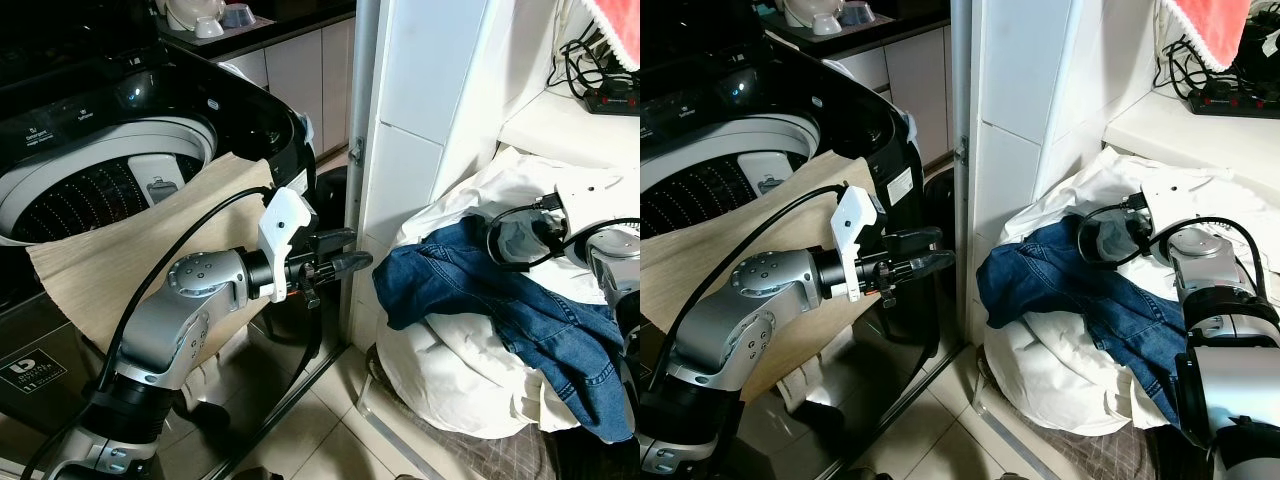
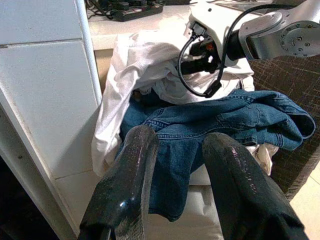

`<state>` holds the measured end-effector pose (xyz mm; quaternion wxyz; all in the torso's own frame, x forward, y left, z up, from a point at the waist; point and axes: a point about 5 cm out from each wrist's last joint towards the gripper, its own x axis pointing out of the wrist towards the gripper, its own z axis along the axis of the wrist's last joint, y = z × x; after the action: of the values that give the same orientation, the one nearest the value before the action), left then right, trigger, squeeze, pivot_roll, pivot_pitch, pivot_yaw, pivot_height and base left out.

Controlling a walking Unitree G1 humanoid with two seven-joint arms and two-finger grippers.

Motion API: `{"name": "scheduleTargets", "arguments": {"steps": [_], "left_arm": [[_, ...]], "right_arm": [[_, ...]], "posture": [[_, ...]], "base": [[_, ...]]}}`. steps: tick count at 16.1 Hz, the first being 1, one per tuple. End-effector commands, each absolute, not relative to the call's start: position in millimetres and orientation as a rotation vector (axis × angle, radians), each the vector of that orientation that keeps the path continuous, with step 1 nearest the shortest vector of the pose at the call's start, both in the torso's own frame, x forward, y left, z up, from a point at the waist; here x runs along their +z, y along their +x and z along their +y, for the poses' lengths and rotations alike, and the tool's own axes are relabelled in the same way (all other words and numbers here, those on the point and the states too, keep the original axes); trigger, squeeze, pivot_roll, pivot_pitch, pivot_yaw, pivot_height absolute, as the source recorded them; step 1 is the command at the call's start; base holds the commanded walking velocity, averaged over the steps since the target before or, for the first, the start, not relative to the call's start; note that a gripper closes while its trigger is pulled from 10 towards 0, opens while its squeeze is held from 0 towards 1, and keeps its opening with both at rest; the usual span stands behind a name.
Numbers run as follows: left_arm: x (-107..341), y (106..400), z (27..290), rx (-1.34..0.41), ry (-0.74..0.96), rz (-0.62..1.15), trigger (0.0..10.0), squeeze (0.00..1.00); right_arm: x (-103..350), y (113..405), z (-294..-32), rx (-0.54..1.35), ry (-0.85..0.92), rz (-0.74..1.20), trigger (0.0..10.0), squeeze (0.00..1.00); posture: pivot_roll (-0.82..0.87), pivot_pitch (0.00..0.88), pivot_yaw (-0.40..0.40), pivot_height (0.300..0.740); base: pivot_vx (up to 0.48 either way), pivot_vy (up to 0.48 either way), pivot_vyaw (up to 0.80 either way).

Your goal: Clothes washing

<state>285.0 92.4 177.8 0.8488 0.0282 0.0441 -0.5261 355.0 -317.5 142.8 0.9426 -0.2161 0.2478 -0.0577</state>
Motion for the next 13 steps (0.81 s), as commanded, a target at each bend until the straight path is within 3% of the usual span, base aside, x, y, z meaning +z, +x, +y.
{"name": "scheduleTargets", "arguments": {"steps": [1, 13], "left_arm": [[182.4, 285.7, 93.7, -1.097, 0.067, 0.078, 10.0, 0.0], [182.8, 292.5, 90.9, -1.028, 0.026, 0.052, 10.0, 0.0]], "right_arm": [[145.1, 356.9, -316.1, -0.115, -0.413, 0.503, 0.0, 0.0], [141.9, 351.6, -322.5, -0.103, -0.382, 0.51, 0.0, 0.0]], "posture": [[-0.08, 0.0, 0.061, 0.74], [-0.1, 0.0, 0.06, 0.74]], "base": [[0.0, 0.0, 0.0], [0.0, 0.0, 0.0]]}}
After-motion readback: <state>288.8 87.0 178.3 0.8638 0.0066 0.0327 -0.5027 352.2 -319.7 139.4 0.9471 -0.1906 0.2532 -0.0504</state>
